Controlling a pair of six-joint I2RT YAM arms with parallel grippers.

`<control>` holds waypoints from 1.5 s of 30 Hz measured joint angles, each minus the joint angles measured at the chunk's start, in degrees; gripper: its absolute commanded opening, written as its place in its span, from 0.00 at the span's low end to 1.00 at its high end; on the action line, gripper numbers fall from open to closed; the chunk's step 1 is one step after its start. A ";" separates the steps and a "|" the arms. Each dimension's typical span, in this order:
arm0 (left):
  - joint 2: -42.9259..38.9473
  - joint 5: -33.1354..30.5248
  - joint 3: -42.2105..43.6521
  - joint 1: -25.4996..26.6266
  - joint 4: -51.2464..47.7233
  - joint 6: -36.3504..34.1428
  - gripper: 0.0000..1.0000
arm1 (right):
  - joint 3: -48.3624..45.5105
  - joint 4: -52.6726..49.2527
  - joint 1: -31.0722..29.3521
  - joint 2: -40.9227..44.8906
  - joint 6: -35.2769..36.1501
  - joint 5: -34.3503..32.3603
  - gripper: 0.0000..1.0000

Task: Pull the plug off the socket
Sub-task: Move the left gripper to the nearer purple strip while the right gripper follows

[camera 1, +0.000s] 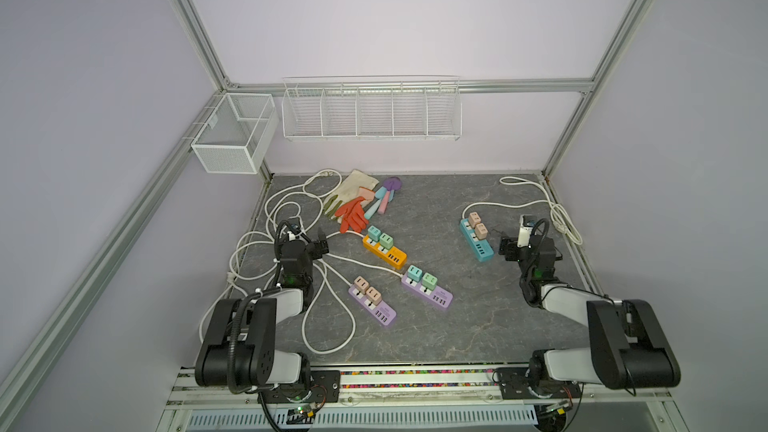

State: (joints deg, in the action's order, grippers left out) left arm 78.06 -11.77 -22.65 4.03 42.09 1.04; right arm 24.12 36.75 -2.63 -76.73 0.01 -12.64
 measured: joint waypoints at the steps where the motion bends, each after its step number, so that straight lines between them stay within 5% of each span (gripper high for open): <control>1: -1.75 -0.09 -0.76 0.00 -2.14 0.39 0.99 | 0.85 -2.10 0.00 1.03 -0.55 -0.72 0.88; 8: -15.93 -0.37 -4.02 0.00 -17.11 6.25 0.99 | 7.15 -16.50 0.02 8.24 -7.87 -3.04 0.89; 14: -29.70 -1.33 -5.97 0.00 -30.32 16.44 0.99 | 11.37 -31.52 1.03 13.07 -23.04 -3.98 0.89; 21: -40.52 -3.21 -5.79 -0.02 -40.63 26.62 0.99 | 14.08 -42.05 1.05 13.05 -29.75 2.01 0.88; 34: -36.35 9.38 -6.82 0.83 -52.78 36.28 0.99 | 16.20 -51.01 -9.57 14.21 -28.33 9.03 0.88; 45: -35.10 11.69 -7.56 13.79 -58.80 39.65 0.99 | 17.31 -57.37 -22.16 18.58 -25.68 11.34 0.88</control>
State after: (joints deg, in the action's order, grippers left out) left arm 42.96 -0.08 -30.22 17.82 -16.71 40.69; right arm 41.43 -20.62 -24.80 -58.15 -25.67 -1.30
